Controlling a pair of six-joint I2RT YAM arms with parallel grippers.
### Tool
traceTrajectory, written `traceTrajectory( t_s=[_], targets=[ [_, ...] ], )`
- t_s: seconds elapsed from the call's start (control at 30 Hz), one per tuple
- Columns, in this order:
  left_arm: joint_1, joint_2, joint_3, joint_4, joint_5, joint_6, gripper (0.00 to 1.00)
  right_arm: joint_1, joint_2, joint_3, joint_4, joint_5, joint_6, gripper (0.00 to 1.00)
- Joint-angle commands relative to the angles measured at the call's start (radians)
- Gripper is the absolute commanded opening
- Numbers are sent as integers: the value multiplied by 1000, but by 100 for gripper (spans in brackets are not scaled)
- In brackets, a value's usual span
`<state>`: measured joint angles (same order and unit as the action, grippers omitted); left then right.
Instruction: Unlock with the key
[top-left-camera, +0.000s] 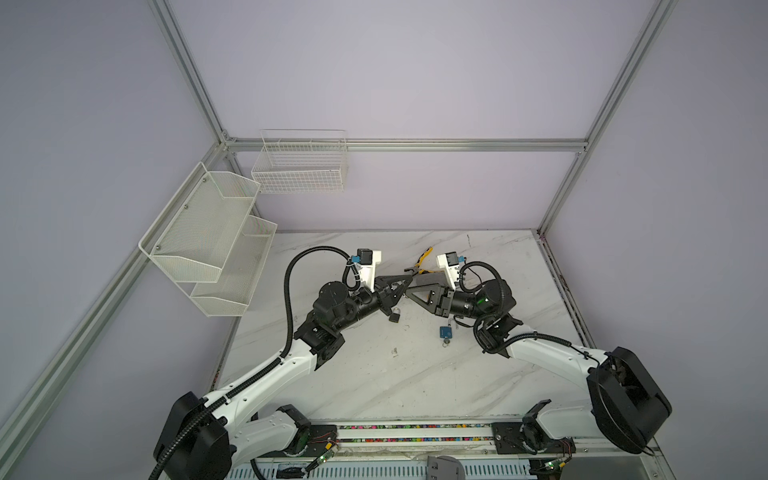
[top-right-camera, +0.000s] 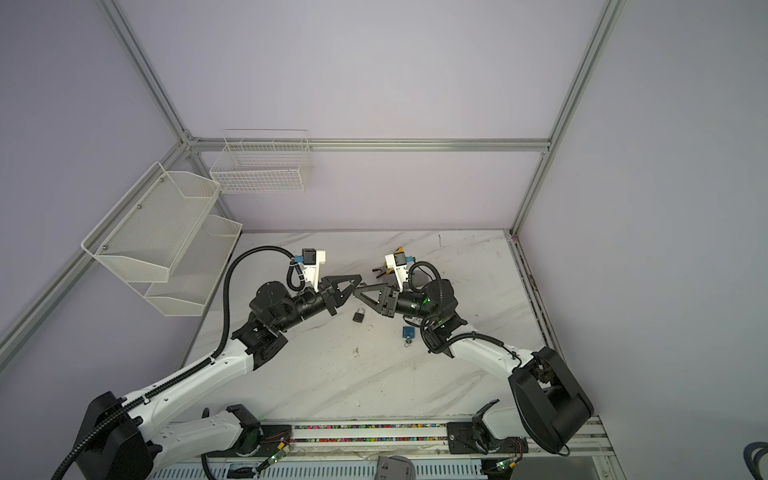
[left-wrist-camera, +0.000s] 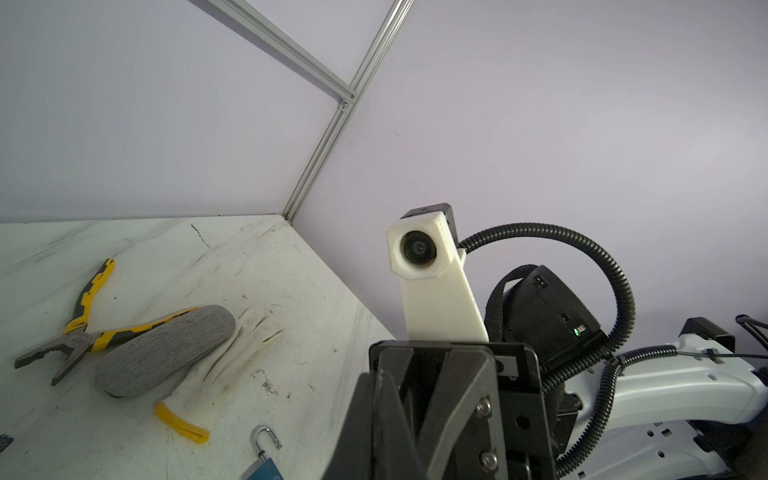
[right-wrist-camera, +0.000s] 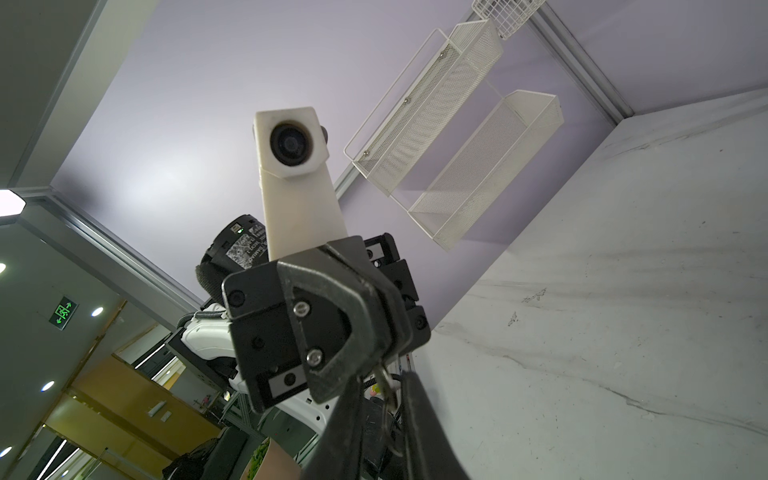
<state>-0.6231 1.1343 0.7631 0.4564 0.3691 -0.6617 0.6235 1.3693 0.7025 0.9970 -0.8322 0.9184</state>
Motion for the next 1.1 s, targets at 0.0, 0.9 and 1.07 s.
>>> traceTrajectory(
  t_s=[0.0, 0.9, 1.07],
  targets=[
    [-7, 5, 105, 46, 20, 0, 0, 3, 23, 25, 77, -18, 29, 20],
    [-13, -29, 110, -18, -9, 48, 19, 5, 10, 42, -75, 63, -56, 0],
    [-13, -59, 105, -37, -21, 41, 52, 5, -57, 52, -205, 99, -129, 0]
  ],
)
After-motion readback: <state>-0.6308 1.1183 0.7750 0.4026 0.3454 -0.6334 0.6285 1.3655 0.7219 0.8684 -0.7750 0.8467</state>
